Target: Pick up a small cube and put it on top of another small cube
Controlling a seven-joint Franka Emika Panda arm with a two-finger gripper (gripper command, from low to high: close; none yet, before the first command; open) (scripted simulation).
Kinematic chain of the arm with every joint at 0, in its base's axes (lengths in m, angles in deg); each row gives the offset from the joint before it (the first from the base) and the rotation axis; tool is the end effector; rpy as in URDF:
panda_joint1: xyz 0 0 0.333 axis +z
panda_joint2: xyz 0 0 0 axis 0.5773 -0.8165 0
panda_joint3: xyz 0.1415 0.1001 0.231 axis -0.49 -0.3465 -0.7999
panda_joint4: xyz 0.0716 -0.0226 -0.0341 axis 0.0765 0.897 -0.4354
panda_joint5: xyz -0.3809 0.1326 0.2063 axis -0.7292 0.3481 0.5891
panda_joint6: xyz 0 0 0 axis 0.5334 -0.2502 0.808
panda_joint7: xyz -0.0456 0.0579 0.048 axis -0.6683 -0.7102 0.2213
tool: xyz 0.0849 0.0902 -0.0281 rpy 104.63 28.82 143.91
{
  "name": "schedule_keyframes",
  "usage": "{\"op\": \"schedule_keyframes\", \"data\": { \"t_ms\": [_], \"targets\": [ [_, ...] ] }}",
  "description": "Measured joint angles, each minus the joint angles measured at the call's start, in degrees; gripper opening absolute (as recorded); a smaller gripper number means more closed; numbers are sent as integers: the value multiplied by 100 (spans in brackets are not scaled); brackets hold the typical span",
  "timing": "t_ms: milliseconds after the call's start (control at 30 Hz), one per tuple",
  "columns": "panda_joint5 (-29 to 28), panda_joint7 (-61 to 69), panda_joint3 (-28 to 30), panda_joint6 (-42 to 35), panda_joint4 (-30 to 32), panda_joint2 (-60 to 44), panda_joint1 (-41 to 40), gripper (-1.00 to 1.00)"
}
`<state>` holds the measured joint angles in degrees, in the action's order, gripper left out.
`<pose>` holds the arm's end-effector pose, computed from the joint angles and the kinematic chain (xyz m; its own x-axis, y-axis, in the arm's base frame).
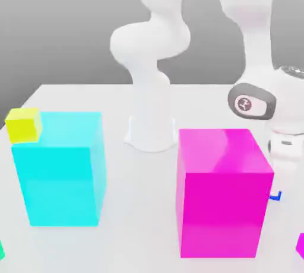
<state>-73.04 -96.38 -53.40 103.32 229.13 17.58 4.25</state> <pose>0.2573 0.3107 0.0225 0.8783 0.4782 -0.0001 0.4782 -0.8783 -0.0007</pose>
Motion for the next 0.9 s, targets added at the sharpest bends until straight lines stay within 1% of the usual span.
{"op": "schedule_keyframes", "data": {
  "t_ms": [200, 267, 400, 467, 533, 867, 900],
  "targets": [
    [-10, -9, -17, -21, 5, 22, -16, -100],
    [209, 164, -245, -269, 75, 335, -194, -100],
    [907, 686, -631, -892, 240, 1137, -418, -100],
    [791, 665, -627, -1341, 52, 1307, -407, -100],
    [557, 634, -543, -1831, -206, 1441, -469, -100],
    [-963, 339, -283, -4281, -1599, 2032, -1197, -100],
    [-1047, 390, -208, -4465, -1695, 2112, -1259, -100]
  ]
}}
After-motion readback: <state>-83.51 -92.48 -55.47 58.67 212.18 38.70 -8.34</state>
